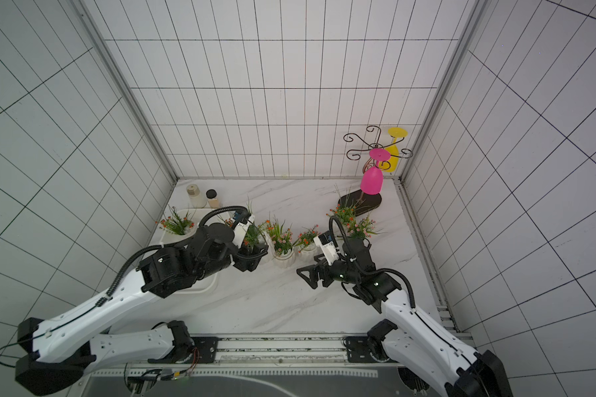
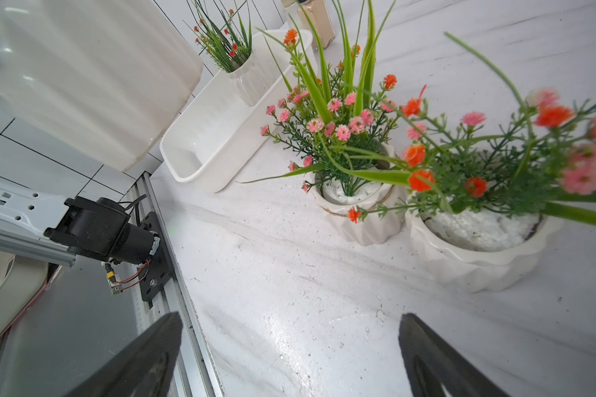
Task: Put the potted gypsophila into the storage box
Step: Place the baby's breath potted plant at the storage box.
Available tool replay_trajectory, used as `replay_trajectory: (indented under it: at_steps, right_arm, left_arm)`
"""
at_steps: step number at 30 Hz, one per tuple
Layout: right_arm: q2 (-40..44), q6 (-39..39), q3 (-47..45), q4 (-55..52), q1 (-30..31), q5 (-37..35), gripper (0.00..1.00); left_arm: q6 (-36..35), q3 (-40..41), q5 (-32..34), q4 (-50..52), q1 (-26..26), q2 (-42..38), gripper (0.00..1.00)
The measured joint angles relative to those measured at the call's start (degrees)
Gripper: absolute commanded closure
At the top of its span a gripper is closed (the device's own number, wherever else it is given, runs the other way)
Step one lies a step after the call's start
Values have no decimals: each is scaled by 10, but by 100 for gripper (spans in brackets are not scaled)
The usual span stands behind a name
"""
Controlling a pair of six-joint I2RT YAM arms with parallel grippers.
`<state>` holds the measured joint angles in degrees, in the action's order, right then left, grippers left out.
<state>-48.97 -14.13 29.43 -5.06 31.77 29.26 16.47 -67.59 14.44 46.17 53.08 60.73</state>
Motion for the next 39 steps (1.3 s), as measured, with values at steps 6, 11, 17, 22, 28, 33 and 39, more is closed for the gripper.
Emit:
replay_trajectory:
  at_steps: [6, 11, 17, 22, 28, 33, 39]
  right_arm:
    - [-2, 0, 0, 1, 0, 0, 1]
    - [-2, 0, 0, 4, 0, 0, 1]
    - [-2, 0, 0, 4, 0, 0, 1]
    - [-2, 0, 0, 4, 0, 0, 1]
    - [-2, 0, 0, 4, 0, 0, 1]
    - [-4, 0, 0, 4, 0, 1, 1]
    - [-5, 0, 0, 4, 0, 2, 1]
  left_arm:
    - [-26, -37, -10, 4, -45, 17, 39]
    - [-44, -70, -21, 4, -78, 31, 40]
    - [-57, -92, -33, 3, -122, 45, 40]
    - [-66, -95, -44, 4, -167, 50, 42]
    - [-70, -94, -59, 3, -229, 50, 44]
    - [-73, -89, -79, -10, -275, 50, 45]
    - [-83, -71, -108, -28, -328, 57, 45]
